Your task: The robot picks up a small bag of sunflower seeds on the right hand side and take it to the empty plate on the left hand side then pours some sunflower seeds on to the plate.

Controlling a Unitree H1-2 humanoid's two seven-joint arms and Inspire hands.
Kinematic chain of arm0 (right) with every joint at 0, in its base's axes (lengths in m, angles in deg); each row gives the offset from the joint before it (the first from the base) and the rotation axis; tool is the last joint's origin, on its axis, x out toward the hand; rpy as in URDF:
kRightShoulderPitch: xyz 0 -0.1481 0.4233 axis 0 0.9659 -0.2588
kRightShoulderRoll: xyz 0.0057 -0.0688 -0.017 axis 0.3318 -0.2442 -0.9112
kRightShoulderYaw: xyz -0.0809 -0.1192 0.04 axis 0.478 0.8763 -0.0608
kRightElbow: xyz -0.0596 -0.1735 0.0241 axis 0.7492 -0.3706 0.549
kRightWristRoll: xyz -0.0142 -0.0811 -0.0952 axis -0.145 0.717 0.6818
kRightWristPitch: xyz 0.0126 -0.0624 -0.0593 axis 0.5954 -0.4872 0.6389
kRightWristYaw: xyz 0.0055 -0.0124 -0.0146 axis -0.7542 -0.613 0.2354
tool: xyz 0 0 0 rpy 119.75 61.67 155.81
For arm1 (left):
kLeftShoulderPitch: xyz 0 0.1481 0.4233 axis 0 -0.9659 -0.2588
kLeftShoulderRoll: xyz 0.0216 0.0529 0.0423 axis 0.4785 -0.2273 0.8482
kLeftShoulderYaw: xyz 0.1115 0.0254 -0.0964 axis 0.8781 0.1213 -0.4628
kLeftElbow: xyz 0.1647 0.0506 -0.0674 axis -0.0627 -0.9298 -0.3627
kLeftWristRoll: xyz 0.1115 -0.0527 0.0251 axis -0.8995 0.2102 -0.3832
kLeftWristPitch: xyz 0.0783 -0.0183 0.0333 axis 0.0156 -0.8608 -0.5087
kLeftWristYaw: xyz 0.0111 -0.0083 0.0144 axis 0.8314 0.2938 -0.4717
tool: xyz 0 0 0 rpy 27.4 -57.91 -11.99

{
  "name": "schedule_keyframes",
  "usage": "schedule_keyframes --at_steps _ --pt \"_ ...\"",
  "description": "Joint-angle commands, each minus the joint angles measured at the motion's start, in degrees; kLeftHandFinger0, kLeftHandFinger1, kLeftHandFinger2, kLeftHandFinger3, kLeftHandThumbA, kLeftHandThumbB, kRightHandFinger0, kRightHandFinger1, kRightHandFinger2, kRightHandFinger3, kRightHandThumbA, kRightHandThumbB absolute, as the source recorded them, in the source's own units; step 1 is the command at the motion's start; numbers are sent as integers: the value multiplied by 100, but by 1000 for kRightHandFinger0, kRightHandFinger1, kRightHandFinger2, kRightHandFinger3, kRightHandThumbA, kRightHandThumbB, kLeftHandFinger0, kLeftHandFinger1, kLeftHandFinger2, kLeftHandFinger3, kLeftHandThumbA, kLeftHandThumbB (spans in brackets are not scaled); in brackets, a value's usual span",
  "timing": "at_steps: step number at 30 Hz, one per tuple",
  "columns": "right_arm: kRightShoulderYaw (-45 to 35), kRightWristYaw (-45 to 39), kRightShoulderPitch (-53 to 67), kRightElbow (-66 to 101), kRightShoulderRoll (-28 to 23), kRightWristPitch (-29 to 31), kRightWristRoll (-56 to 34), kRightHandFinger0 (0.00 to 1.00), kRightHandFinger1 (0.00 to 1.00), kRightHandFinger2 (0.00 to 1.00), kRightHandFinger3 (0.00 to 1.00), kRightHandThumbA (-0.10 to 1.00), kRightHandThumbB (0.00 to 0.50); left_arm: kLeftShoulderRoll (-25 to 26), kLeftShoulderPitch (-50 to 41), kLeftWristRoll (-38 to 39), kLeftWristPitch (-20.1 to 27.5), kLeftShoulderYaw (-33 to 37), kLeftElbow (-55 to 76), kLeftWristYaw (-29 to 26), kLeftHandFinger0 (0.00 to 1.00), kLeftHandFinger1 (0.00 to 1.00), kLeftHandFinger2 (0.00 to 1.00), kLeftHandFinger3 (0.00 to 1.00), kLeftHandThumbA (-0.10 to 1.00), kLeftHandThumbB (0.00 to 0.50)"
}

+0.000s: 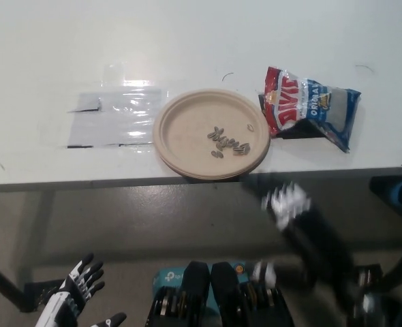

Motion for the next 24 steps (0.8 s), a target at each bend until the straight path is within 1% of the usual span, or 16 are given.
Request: schedule_keyframes --at_steps 1,2,3,5,6,8,10,11,12,15,19,21,23,24 --pt "-400 1299 1054 -572 683 1172 -303 1000 1000 1000 1000 1000 266 -32 -106 29 259 -25 217 -62 1000 1000 1000 1000 1000 302" --pt "-429 1331 1031 -946 717 1322 -268 1000 1000 1000 1000 1000 244 -28 -108 28 259 -40 215 -70 1000 1000 1000 1000 1000 301" --pt "-467 1350 1002 -1257 751 1465 -218 1000 1000 1000 1000 1000 232 -16 -108 20 257 -53 223 -76 1000 1000 1000 1000 1000 301" --pt "-569 1379 920 -1799 792 1735 -237 1000 1000 1000 1000 1000 232 -10 -87 -10 321 -59 206 -78 1000 1000 1000 1000 1000 296" --pt "-598 1396 896 -1901 801 1779 -253 1000 1000 1000 1000 1000 233 -8 -87 -3 324 -57 208 -70 1000 1000 1000 1000 1000 296" --pt "-738 1330 866 -2047 838 1761 -367 1000 1000 1000 1000 1000 258 -17 -65 7 364 -38 164 -47 1000 1000 1000 1000 1000 299" --pt "-844 1192 908 -2010 875 1724 -472 1000 1000 1000 1000 1000 245 -34 -71 25 310 -35 168 -56 1000 1000 1000 1000 1000 309" --pt "-873 1170 909 -2030 888 1761 -492 1000 1000 1000 1000 1000 246 -38 -73 28 299 -33 169 -58 1000 1000 1000 1000 1000 309" --pt "-903 1130 887 -2070 896 1760 -484 1000 1000 1000 1000 1000 260 -50 -75 18 321 -30 156 -65 1000 1000 1000 1000 1000 304" --pt "-875 1162 818 -2229 903 1794 -428 1000 1000 1000 1000 1000 268 -54 -91 1 363 -32 122 -66 1000 1000 1000 1000 1000 302" --pt "-876 1106 858 -2254 914 1794 -386 1000 1000 1000 1000 1000 259 -50 -117 -29 409 -6 90 -48 1000 1000 1000 1000 1000 299" --pt "-868 1132 856 -2273 923 1794 -355 1000 1000 1000 1000 1000 270 -50 -122 -16 409 -1 92 -39 1000 1000 1000 1000 1000 294" --pt "-856 1183 850 -2301 928 1794 -285 1000 1000 1000 1000 1000 267 -40 -122 -11 411 13 85 -21 1000 1000 1000 1000 1000 302" --pt "-894 1119 862 -2300 948 1794 -267 1000 1000 1000 1000 1000 269 -38 -120 -30 446 19 75 -21 1000 1000 1000 1000 1000 298"
